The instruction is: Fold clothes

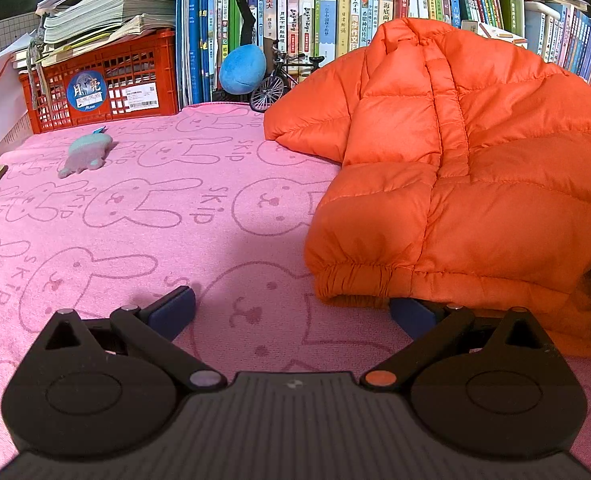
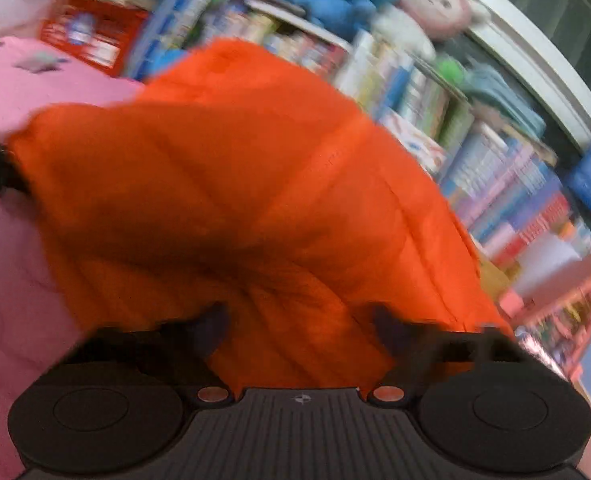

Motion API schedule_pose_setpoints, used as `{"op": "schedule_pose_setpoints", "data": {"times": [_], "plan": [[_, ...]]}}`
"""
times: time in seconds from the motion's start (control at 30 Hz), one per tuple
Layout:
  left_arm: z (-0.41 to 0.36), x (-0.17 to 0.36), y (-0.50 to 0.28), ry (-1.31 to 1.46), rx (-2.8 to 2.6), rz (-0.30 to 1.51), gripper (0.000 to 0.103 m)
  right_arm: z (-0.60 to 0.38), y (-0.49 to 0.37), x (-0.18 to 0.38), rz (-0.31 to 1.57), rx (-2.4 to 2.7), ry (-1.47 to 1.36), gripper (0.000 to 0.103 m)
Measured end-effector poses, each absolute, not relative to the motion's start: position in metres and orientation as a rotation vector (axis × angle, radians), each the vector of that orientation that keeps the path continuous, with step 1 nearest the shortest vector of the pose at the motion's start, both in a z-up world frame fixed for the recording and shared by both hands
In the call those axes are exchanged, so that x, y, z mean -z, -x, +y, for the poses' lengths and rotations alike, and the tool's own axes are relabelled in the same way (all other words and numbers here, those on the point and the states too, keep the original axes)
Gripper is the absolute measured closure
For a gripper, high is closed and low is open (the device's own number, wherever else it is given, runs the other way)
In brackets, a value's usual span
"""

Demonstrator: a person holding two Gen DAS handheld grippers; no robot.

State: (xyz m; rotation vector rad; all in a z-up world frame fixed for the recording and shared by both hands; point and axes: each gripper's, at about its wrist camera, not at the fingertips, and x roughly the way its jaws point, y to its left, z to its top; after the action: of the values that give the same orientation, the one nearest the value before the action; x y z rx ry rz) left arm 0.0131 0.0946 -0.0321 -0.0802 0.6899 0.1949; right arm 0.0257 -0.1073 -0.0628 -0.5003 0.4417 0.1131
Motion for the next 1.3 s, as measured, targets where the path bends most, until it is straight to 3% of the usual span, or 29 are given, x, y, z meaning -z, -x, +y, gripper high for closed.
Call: {"op": "schedule_pose_setpoints", "data": {"times": [0.27,0.53,0.77,1.0,1.2,1.27,1.3], "plan": [[0.091,0.031,-0.008,0.067,-0.197,0.666,0.000,-0.196,0.011,0.008,0.167,-0.006,0.018,0.079],[0.014,0.003,0.044,-0.191,0.025,0.381,0.000,-0.212,0.031,-0.005,0.163,-0.212,-0.133,0.080],[-0.051,0.006,0.014,-0.435,-0.003,0.206,0.000,-0.236,0.039,-0.015,0.171,-0.403,-0.342,0.080],[0.032,-0.031,-0.031,-0.247,-0.360,0.196,0.000,-0.253,0.054,0.001,0.197,-0.145,-0.139,0.081],[0.122,-0.044,-0.006,-0.030,-0.516,0.251,0.000,-0.270,0.052,0.017,0.246,-0.069,-0.138,0.084],[0.123,-0.035,0.005,-0.088,-0.512,0.256,0.000,-0.255,0.061,0.017,0.235,-0.179,-0.101,0.082],[0.120,-0.032,0.008,-0.116,-0.504,0.263,0.000,-0.239,0.067,0.016,0.228,-0.244,-0.061,0.074]]}}
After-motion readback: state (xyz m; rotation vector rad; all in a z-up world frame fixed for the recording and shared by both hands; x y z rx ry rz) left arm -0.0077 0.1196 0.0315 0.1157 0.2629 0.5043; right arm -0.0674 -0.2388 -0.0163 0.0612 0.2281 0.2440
